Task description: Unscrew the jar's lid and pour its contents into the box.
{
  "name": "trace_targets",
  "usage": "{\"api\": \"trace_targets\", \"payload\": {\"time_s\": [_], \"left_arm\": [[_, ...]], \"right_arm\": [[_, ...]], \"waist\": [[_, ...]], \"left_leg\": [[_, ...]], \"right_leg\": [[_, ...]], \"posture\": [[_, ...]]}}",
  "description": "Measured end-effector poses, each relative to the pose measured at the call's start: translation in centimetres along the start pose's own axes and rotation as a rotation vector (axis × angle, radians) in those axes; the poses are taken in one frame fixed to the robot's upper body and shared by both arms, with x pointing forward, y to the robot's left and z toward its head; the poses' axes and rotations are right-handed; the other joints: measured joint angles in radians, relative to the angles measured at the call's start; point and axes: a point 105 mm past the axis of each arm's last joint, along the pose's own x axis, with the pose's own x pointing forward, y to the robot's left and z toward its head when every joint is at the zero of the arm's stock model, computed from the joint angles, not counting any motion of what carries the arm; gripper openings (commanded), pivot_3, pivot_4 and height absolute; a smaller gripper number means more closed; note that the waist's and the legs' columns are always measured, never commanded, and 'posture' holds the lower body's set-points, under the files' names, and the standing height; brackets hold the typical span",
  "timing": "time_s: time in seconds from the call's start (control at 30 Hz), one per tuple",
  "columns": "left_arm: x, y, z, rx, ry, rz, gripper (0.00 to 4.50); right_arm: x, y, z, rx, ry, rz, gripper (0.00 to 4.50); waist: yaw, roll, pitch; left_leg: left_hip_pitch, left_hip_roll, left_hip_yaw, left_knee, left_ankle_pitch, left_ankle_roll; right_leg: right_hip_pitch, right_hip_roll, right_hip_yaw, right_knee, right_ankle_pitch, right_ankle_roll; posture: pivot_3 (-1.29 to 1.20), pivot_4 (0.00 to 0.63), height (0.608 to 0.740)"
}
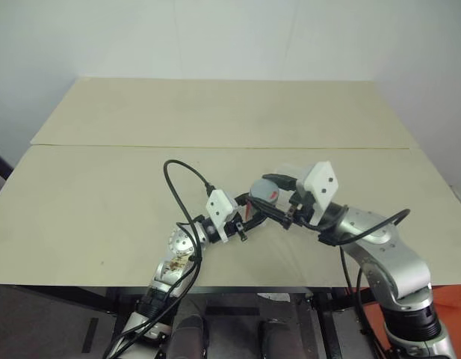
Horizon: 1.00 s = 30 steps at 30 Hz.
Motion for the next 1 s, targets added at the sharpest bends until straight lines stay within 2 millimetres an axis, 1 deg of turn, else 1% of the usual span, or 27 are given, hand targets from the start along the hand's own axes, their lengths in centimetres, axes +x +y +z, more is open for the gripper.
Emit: {"api": "trace_targets", "payload": {"time_s": [0.2, 0.3, 0.37, 0.47, 0.6, 0.67, 0.7, 0.77, 0.8, 0.9, 1.0], "left_arm": [[-0.4, -1.3, 0.9, -0.023, -0.020, -0.144, 1.92], [-0.5, -1.9, 1.6, -0.035, -0.036, -0.203, 1.92], [-0.6, -2.2, 1.8, -0.035, -0.036, -0.231, 1.92], [-0.6, -2.4, 1.7, -0.042, -0.023, -0.252, 1.92], [-0.8, -2.1, 1.7, -0.040, -0.015, -0.231, 1.92], [-0.8, -1.9, 1.7, -0.040, -0.015, -0.221, 1.92], [-0.9, -1.9, 1.7, -0.042, -0.017, -0.215, 1.92], [-0.8, -2.0, 2.0, -0.041, -0.032, -0.215, 1.92], [-0.7, -2.1, 2.2, -0.036, -0.040, -0.217, 1.92], [-0.7, -2.1, 2.2, -0.038, -0.043, -0.214, 1.92], [-0.5, -2.1, 2.3, -0.041, -0.051, -0.210, 1.92]], "right_arm": [[-1.0, 0.0, 0.6, -0.043, -0.043, 0.342, 2.78], [-1.1, -0.3, 1.4, -0.061, -0.077, 0.526, 2.78], [-1.2, -0.4, 1.5, -0.081, -0.084, 0.625, 2.78], [-1.1, -0.5, 1.3, -0.091, -0.091, 0.709, 2.78], [-0.5, -0.9, 1.0, -0.104, -0.098, 0.734, 2.78], [-0.2, -1.0, 1.0, -0.100, -0.095, 0.741, 3.49], [-0.1, -1.1, 1.1, -0.100, -0.092, 0.743, 3.65], [-0.2, -1.6, 0.9, -0.086, -0.079, 0.732, 4.33], [-0.2, -1.7, 0.7, -0.079, -0.073, 0.726, 4.46], [-0.3, -1.8, 0.7, -0.103, -0.083, 0.721, 4.46], [-0.9, -1.9, 0.9, -0.131, -0.103, 0.696, 4.46]], "waist": [[-0.006, 0.000, 0.000], [-0.011, 0.000, 0.000], [-0.012, 0.000, 0.000], [-0.012, 0.000, 0.000], [-0.011, 0.000, 0.000], [-0.011, 0.000, 0.000], [-0.011, 0.000, 0.000], [-0.008, 0.000, 0.000], [-0.007, 0.000, 0.000], [-0.007, 0.000, 0.000], [-0.004, 0.000, 0.000]], "left_leg": [[0.001, 0.000, 0.000, 0.000, 0.000, 0.000], [0.002, 0.000, -0.001, 0.000, 0.000, 0.000], [0.002, 0.001, -0.001, 0.000, 0.000, 0.000], [0.002, 0.000, -0.001, 0.000, 0.000, 0.000], [0.002, 0.000, -0.003, 0.000, 0.000, 0.000], [0.002, 0.000, -0.003, 0.000, 0.000, 0.000], [0.002, 0.000, -0.003, 0.000, 0.000, 0.000], [0.002, 0.000, -0.003, 0.000, 0.000, 0.000], [0.002, 0.000, -0.003, 0.000, 0.000, 0.000], [0.002, 0.000, -0.003, 0.000, 0.000, 0.000], [0.002, 0.000, -0.003, 0.000, 0.000, 0.000]], "right_leg": [[0.001, 0.000, 0.000, 0.000, 0.000, 0.000], [0.002, 0.000, 0.000, 0.000, 0.000, 0.000], [0.002, 0.000, 0.000, 0.000, 0.000, 0.000], [0.002, 0.000, 0.000, 0.000, 0.000, 0.000], [0.002, 0.000, 0.000, 0.000, 0.000, 0.000], [0.002, 0.000, 0.000, 0.000, 0.000, 0.000], [0.002, 0.000, 0.000, 0.001, 0.000, 0.000], [0.002, 0.000, 0.000, 0.001, 0.000, 0.000], [0.002, -0.001, 0.000, 0.000, 0.000, 0.000], [0.002, 0.000, 0.000, 0.001, 0.000, 0.000], [0.002, 0.000, 0.000, 0.000, 0.000, 0.000]], "posture": [[0.00, 0.150, 0.740], [0.00, 0.150, 0.740], [0.00, 0.150, 0.740], [0.00, 0.150, 0.740], [0.00, 0.150, 0.740], [0.00, 0.150, 0.740], [0.00, 0.150, 0.740], [0.00, 0.150, 0.740], [0.00, 0.150, 0.740], [0.00, 0.150, 0.740], [0.00, 0.150, 0.740]]}}
